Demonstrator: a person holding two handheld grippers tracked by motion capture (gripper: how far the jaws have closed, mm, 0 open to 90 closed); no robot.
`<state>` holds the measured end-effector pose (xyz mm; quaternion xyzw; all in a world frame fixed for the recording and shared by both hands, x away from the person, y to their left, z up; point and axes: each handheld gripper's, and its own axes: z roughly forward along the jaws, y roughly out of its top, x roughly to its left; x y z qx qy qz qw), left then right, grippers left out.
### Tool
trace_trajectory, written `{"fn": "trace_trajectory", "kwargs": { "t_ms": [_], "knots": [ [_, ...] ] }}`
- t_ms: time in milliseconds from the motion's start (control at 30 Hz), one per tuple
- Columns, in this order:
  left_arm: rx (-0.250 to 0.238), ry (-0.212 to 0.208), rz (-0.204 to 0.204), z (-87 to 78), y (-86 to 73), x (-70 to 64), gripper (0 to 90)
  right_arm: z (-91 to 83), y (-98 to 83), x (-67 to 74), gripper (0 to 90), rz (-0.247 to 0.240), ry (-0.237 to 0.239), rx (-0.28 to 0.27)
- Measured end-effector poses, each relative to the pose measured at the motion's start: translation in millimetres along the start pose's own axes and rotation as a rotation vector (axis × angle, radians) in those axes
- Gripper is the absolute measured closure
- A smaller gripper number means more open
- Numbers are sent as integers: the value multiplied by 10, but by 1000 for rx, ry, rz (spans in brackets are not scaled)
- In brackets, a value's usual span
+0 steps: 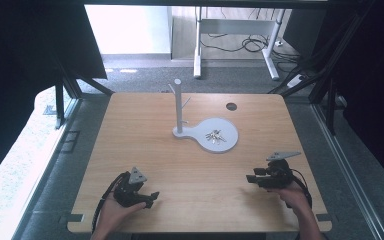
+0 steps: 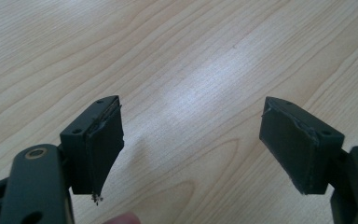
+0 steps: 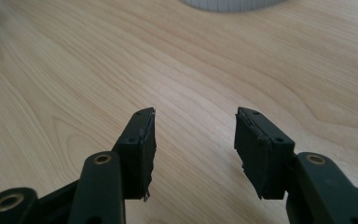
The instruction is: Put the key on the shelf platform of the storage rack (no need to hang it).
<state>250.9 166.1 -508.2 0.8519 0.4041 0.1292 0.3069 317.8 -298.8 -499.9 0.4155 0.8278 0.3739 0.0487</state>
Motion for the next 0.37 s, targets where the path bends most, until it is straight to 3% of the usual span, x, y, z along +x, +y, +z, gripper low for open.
{"fn": "trace_trajectory", "kwargs": {
  "t_ms": [67,167,367],
  "knots": [
    [1,2,0,1,2,-6,219,-26,-20,-17,481,1,-29,-1],
    [2,2,2,9,6,-10,219,-60,-42,-51,482,16,-31,-22],
    [5,1,2,22,10,-15,219,102,-89,-66,452,-9,-101,36]
  ]
}}
